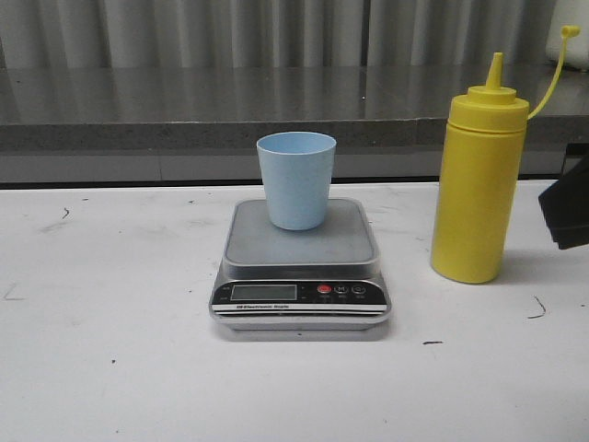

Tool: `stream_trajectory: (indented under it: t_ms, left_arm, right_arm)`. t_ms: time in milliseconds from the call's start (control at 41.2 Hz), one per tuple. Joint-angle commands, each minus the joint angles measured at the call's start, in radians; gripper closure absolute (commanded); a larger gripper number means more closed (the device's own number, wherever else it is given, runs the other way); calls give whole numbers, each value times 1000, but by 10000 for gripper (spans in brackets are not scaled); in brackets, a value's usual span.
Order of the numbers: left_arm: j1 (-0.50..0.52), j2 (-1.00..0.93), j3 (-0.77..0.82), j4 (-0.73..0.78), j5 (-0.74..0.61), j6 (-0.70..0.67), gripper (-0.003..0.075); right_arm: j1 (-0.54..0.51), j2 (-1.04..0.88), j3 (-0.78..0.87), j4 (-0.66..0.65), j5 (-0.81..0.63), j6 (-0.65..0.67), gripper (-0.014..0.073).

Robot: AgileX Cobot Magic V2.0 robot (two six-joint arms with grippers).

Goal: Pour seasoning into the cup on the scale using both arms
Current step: 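Close the right gripper around the yellow bottle's body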

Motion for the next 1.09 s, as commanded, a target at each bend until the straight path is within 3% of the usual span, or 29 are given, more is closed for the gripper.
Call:
stream_trajectory:
  t_ms: [0,559,899,1069]
  left_arm:
    - [2,2,-28,-8,-67,-1,313]
    - [2,2,-28,-8,-67,-1,313]
    - [2,2,-28,-8,-67,-1,313]
    - [2,2,-28,-8,-67,-1,313]
  right_arm:
    - [1,5,21,6,-255,-3,-70]
    - [1,328,31,7,-685,-3,-69]
    - [1,616,26,27,-1115,-3,-69]
    - [1,728,-39,27,-1153,-3,-69]
